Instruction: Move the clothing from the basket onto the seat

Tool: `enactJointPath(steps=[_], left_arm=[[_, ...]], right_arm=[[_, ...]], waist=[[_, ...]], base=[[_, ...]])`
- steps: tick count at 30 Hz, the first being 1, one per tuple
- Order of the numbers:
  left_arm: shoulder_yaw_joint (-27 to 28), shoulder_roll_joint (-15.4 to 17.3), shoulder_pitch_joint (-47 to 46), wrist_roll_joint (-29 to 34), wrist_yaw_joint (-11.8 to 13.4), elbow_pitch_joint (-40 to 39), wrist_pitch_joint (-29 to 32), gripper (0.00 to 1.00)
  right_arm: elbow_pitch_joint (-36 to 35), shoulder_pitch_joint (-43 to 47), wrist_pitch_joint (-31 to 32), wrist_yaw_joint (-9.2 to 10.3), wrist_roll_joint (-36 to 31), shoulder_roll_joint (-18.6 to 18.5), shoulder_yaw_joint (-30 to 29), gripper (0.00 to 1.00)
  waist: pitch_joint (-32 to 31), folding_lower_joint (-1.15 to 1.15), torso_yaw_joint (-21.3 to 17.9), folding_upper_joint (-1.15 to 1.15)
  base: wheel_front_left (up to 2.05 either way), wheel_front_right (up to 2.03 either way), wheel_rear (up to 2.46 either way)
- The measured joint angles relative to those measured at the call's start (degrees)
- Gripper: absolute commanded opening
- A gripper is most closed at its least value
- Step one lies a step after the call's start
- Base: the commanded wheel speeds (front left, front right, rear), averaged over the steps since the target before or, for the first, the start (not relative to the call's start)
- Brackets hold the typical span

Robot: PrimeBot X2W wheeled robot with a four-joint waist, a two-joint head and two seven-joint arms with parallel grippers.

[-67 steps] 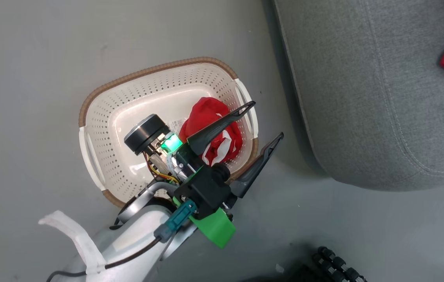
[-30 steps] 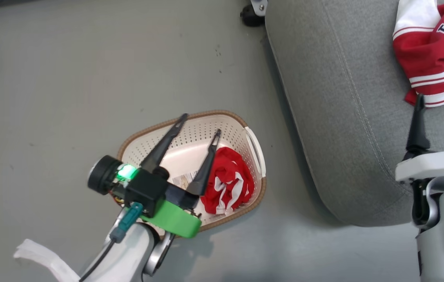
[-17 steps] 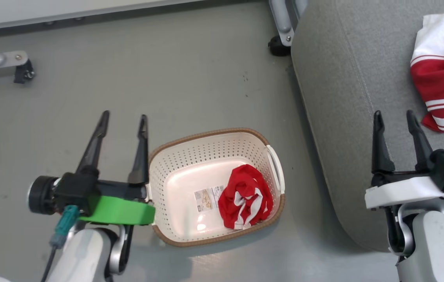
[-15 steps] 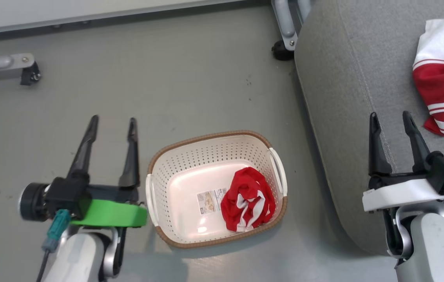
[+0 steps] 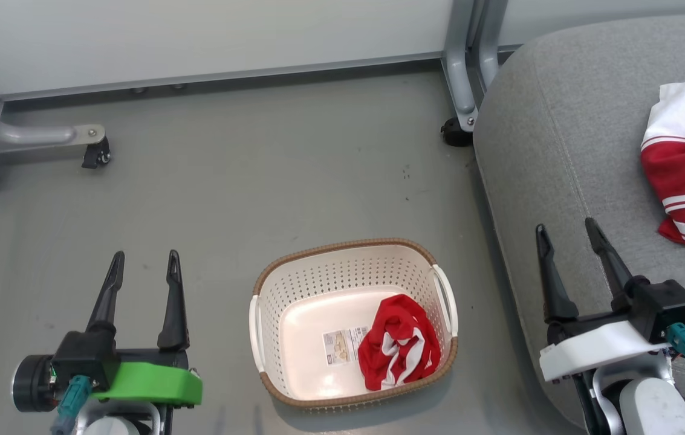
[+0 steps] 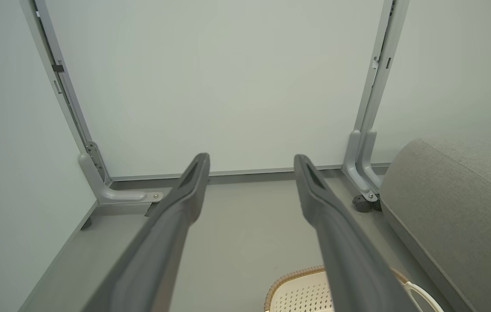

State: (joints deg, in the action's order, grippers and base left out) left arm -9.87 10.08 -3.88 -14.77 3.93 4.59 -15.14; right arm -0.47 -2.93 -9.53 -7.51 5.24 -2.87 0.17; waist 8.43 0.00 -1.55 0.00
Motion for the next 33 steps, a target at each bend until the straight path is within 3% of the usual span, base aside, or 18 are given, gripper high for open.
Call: enactJointPath(steps=[15, 33], left_arm=[[0.83, -1.82, 4.79, 0.89, -1.91, 3.02, 0.0, 1.0], [1.76, -3.16, 4.94, 1.49, -3.41, 4.64, 0.0, 1.0]], right_arm=[[-2.05, 6.58, 2.75, 0.0, 1.64, 0.03, 0.65, 1.0], [-2.65, 7.34, 3.39, 0.0, 2.03, 0.03, 0.99, 1.0]], waist=[[-5.66, 0.0, -0.2, 0.0], [-5.93, 0.0, -0.3, 0.0]], base=[[0.0, 0.0, 0.0], [0.0, 0.0, 0.0]])
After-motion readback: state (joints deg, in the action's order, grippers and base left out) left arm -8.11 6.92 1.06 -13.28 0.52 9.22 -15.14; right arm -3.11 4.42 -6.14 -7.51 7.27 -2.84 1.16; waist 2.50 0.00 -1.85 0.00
